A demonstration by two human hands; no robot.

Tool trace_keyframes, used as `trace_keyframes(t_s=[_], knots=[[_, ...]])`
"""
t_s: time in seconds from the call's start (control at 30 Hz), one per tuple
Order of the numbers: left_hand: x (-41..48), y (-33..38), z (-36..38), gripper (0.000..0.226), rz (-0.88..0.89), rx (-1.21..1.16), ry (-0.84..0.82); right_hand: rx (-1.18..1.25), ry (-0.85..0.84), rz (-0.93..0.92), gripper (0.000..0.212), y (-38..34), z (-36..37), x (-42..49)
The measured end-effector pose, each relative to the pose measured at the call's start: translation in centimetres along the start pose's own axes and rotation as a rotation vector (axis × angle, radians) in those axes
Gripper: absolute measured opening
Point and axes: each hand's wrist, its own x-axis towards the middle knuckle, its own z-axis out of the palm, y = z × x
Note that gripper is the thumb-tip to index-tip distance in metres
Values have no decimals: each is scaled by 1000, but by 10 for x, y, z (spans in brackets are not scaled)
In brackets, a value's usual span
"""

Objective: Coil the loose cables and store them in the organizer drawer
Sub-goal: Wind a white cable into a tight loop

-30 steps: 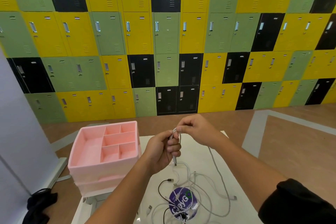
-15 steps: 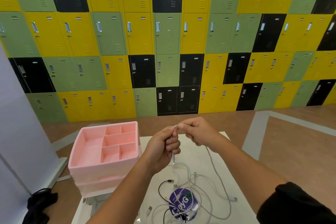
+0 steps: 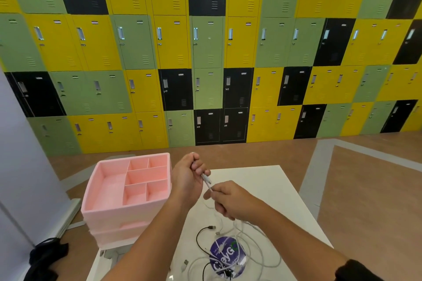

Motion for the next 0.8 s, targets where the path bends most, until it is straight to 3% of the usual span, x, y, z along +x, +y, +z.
trace_keyframes(t_s=[0.17,0.3,0.4,0.53,0.8], knots=[[6,-12,-22,32,124,487,21,-412,-60,-74,28,-27,-10,0],[-4,-24,-25,29,121,788,-173,-637,-13,-154,23,-52,-24,2],[-13,-19,-15,29,-5,692,-260,-646,101,-189,16,-59,-39,3],[-24,-12,-4,34,-147,519,-343,-483,266,-243,13,-58,-58,5],[-20,-8,-2,37,-271,215,-401,-199,253,-263,11,-37,-70,13]])
